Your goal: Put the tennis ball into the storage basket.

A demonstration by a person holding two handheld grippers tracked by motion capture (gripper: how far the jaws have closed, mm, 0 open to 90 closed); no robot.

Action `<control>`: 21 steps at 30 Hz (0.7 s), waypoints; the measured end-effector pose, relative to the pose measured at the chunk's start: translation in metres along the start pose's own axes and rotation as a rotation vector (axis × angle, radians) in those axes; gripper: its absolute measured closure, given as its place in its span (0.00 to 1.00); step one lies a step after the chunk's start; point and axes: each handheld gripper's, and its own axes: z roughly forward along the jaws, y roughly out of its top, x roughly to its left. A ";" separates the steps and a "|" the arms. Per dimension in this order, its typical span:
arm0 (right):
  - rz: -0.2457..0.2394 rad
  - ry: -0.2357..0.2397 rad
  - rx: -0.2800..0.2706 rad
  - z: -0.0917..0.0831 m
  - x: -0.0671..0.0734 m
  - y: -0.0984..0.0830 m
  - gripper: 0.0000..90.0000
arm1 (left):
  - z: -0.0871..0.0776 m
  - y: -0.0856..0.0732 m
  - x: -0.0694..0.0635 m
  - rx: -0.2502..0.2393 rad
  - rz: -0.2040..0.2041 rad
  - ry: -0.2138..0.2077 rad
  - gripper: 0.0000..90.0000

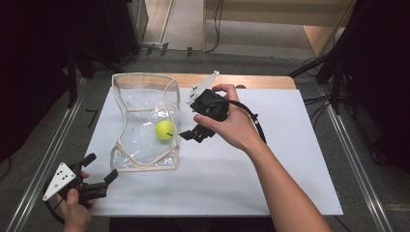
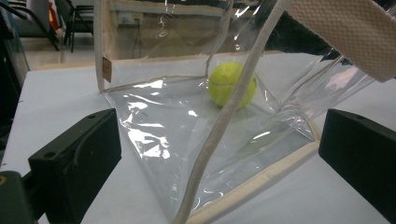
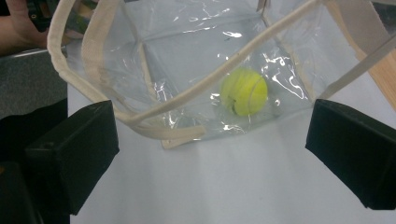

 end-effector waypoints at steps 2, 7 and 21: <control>0.003 0.001 -0.004 0.000 -0.001 -0.004 0.01 | 0.000 0.000 0.000 0.000 0.000 0.000 0.00; 0.021 -0.015 0.002 0.000 -0.001 -0.013 0.01 | 0.000 0.000 0.000 0.002 0.001 0.002 0.00; 0.052 -0.027 -0.020 -0.001 -0.002 -0.040 0.00 | 0.000 0.000 0.000 0.001 0.001 0.003 0.00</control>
